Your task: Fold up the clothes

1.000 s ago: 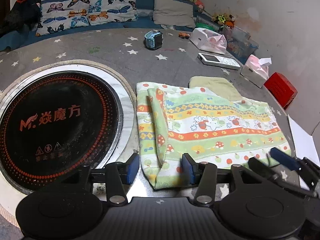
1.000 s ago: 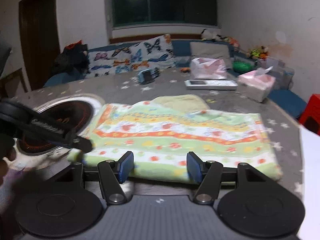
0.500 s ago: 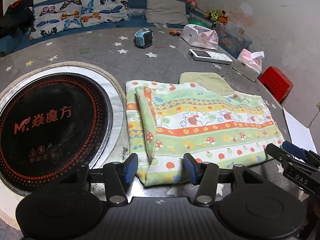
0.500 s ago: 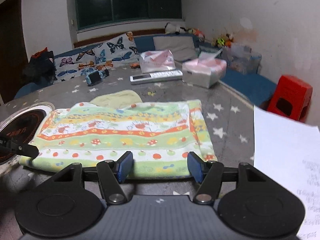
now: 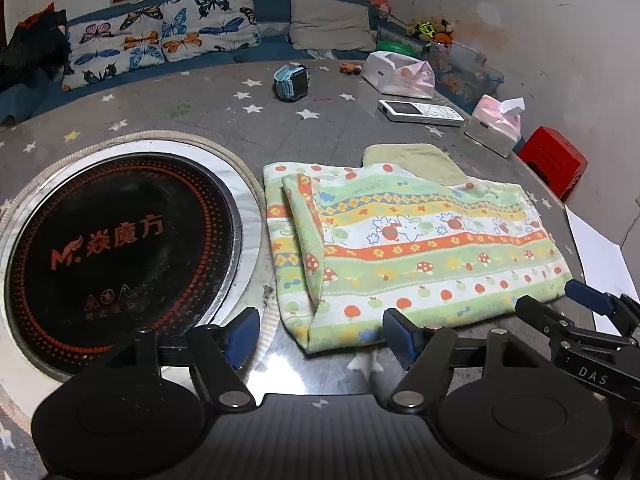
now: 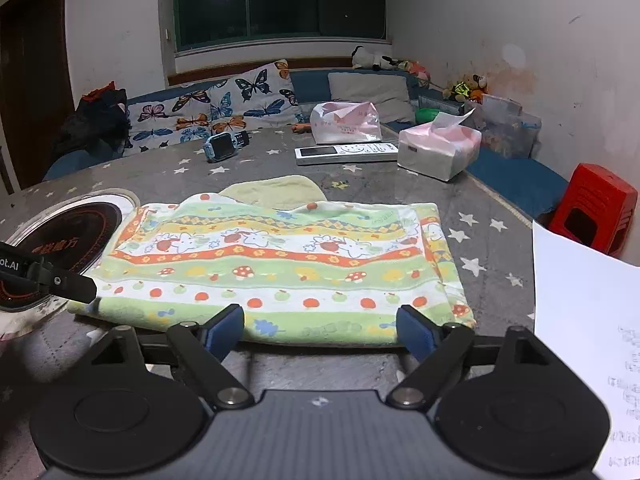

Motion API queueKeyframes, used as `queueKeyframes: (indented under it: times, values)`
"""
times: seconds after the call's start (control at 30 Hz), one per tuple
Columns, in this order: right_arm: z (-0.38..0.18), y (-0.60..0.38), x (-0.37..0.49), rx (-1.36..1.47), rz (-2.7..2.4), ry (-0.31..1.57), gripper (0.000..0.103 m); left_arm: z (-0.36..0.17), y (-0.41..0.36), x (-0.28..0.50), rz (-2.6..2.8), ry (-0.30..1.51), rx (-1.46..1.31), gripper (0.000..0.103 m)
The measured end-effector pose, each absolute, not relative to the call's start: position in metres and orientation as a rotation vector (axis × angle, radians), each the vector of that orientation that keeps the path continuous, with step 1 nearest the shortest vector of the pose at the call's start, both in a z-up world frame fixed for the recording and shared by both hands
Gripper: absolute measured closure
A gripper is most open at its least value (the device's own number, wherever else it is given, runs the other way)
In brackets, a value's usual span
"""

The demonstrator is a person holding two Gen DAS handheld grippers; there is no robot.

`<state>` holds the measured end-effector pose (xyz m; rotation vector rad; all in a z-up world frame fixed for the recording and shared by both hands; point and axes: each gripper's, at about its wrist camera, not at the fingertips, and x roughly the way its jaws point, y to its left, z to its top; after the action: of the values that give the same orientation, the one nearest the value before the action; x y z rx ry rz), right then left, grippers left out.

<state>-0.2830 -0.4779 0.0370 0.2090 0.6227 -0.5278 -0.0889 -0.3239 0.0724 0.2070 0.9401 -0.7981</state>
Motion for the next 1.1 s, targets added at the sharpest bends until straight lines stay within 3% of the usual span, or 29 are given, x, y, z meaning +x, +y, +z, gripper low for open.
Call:
queueKeyframes:
  times: [0.43, 0.67, 1.1]
  values:
    - [0.041, -0.446, -0.289, 0.205, -0.509, 0.627, 0.004, 0.083, -0.292, -0.109, -0.785, 0.863, 0.253, 0.006]
    - [0.043, -0.427, -0.295, 0.238, -0.533, 0.627, 0.0, 0.086, -0.278, -0.13, -0.775, 0.805, 0.299, 0.0]
    - [0.036, -0.402, -0.315, 0.348, -0.626, 0.668, 0.0, 0.085, -0.266, -0.161, -0.825, 0.776, 0.284, 0.0]
